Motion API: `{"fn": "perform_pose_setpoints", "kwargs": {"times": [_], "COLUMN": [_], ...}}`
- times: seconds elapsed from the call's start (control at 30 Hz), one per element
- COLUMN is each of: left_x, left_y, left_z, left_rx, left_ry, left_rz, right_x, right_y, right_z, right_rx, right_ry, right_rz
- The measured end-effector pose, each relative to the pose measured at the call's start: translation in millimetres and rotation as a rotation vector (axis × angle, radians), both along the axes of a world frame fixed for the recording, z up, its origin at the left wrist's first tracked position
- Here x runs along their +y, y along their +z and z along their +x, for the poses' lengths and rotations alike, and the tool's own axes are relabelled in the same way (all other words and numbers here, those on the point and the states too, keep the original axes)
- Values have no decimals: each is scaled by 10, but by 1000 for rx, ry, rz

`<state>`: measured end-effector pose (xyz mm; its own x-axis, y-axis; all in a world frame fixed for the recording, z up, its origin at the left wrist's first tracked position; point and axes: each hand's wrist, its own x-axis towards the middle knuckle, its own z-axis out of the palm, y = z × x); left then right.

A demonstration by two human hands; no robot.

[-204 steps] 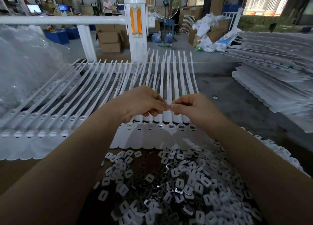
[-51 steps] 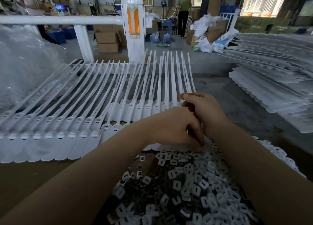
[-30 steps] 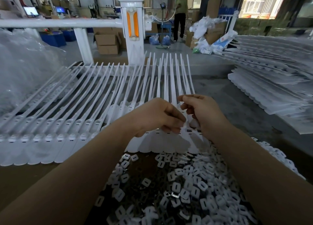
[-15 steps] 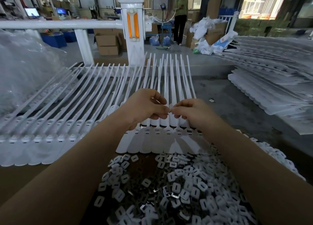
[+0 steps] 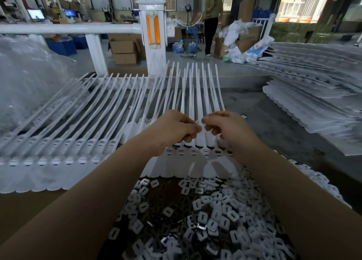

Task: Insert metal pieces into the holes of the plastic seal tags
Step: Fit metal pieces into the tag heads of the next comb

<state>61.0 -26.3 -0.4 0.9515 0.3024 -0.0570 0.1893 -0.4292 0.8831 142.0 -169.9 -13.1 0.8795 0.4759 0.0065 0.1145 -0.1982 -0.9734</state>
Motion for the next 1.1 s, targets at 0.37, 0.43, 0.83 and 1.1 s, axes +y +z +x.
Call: {"fn": "perform_pose_setpoints", "kwargs": {"times": [0.37,0.43,0.83,1.1], "left_x": [-422,-413,-470,-468], "left_y": [-53,-56,-42,-50], "left_z": [83,84,133,165], "left_rx": [29,34,134,190], "left_ry": [-247,-229,-205,-75], "left_rz": [681,659,601,497], "right_x": [4,8,11,10], "right_y": [-58,-69,-69,-79], "right_z": [123,131,127,143], "right_rx": [163,157,155,145], "right_ry": [-150,-151,-155,-156], "right_rz": [188,178,177,161]}}
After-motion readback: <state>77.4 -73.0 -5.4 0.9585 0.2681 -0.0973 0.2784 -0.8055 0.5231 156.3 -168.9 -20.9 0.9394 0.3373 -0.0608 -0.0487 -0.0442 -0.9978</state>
